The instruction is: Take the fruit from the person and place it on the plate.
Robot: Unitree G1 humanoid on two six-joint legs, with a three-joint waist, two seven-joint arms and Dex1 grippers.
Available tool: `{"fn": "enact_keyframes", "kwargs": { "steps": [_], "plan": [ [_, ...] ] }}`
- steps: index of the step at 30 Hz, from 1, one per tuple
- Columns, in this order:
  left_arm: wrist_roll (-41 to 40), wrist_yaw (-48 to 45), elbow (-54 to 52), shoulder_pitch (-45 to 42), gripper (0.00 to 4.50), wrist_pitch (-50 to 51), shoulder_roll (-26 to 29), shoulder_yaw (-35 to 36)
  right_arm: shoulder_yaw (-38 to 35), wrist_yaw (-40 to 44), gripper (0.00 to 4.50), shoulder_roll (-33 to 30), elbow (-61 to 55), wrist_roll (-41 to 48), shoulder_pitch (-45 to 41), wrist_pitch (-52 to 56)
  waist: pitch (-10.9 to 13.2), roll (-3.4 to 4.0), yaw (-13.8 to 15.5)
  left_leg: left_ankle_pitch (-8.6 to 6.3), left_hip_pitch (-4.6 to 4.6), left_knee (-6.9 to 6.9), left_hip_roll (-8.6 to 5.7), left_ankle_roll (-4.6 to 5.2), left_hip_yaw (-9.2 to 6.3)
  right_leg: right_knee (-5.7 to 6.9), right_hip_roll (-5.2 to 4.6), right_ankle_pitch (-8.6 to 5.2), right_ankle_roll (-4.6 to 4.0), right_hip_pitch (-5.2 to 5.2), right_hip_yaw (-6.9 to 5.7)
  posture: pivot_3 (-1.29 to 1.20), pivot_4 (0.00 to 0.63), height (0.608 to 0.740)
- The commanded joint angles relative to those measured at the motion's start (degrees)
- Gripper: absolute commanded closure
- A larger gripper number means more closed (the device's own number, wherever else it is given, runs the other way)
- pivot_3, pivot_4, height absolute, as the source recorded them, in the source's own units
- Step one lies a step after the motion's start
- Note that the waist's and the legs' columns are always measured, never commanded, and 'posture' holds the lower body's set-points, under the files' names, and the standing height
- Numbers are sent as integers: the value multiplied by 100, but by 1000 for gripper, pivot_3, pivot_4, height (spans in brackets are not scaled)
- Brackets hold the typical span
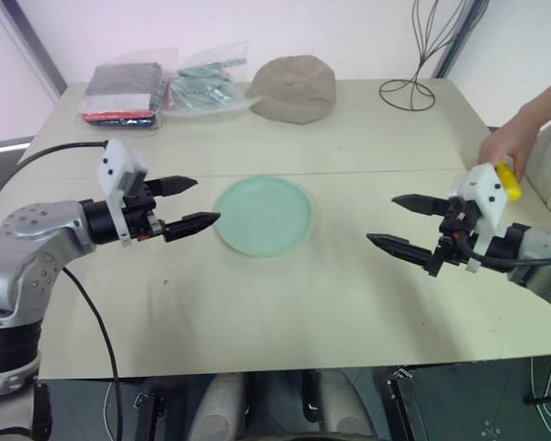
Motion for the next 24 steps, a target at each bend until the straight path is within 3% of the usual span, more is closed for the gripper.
{"fn": "enact_keyframes", "kwargs": {
  "steps": [1,16,24],
  "plan": [
    [-51,20,-60,-112,81,-107,-17,64,-149,-18,0,-50,-104,20,-45,-42,0,0,0,0,0,0,0,0,0,0,0,0,0,0,0,0,150,740],
    [-14,20,-41,-182,81,-123,-86,-12,-101,-219,0,74,-151,-17,-121,-119,0,0,0,0,0,0,0,0,0,0,0,0,0,0,0,0,150,740],
    [48,84,83,-265,81,-214,-166,-17,220,-972,0,567,-367,-302,-722,-281,0,0,-6,0,1,0,0,0,0,0,2,0,0,0,0,0,150,740]
  ]
}}
